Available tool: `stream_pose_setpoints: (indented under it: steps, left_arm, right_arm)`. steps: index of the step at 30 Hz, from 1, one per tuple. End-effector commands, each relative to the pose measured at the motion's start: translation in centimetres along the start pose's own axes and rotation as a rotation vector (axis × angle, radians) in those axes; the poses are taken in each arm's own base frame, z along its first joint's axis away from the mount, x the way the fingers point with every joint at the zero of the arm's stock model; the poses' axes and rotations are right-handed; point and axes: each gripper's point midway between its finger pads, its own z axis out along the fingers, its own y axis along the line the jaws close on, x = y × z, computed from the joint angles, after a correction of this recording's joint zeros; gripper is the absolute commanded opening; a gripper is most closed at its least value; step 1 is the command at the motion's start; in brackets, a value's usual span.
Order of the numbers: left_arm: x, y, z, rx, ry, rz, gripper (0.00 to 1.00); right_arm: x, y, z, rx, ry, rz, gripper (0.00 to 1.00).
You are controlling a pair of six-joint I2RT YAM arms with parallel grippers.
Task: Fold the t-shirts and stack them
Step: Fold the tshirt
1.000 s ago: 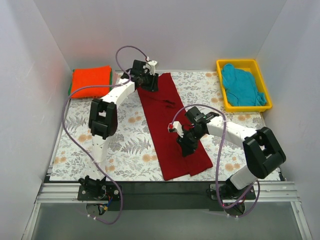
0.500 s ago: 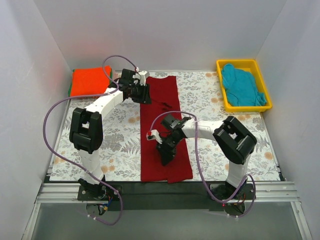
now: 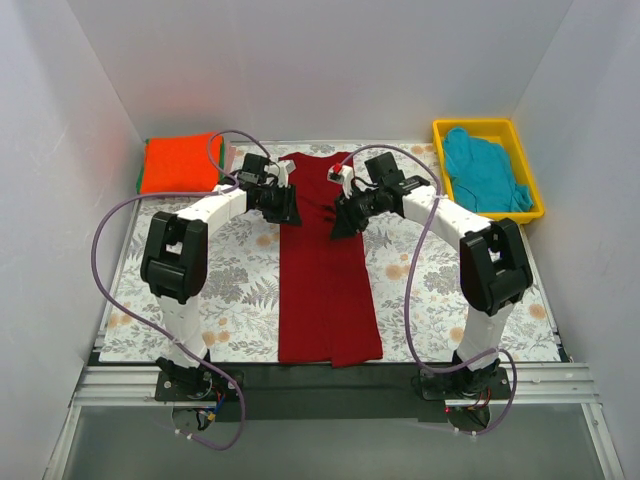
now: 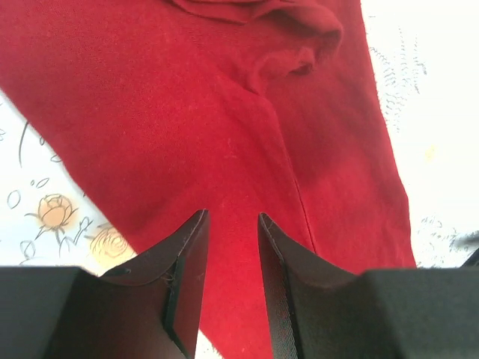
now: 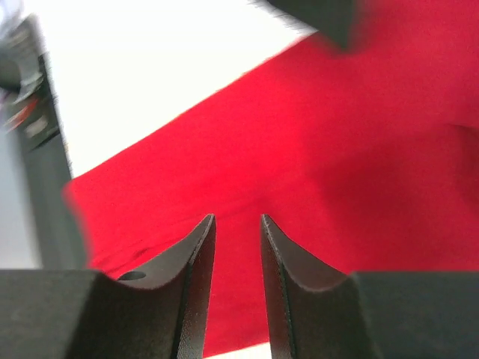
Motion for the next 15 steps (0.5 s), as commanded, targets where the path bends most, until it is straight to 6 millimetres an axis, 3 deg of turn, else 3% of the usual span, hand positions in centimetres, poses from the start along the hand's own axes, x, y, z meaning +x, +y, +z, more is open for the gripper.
stream_pose_setpoints:
  steps: [1, 3, 8, 12, 15]
  left_arm:
    - [-1.3, -0.1, 0.3, 0.028, -0.037, -0.022, 0.31]
    - [-0.9, 0.8, 1.1, 0.018, -0.022, -0.048, 0.3]
    - [-0.7, 3.3, 2.2, 0.021, -0.014, -0.113, 0.29]
    - [-0.8, 4.9, 3.3, 0.08, 0.011, -0.129, 0.29]
    - [-1.4, 6.5, 4.5, 0.085, 0.013, -0.141, 0.3]
  right_arm:
    - [0.1, -5.4, 1.0, 0.166, 0.0, 0.097, 0.36]
    - [-0.9, -7.9, 0.7, 0.232, -0.036, 0.116, 0.36]
    - [0.3, -13.3, 1.6, 0.345, -0.044, 0.18, 0.35]
    - [1.8, -16.7, 2.2, 0.382, -0.047, 0.251, 0.35]
    - [1.4, -18.4, 2.0, 0.392, -0.08, 0.264, 0.35]
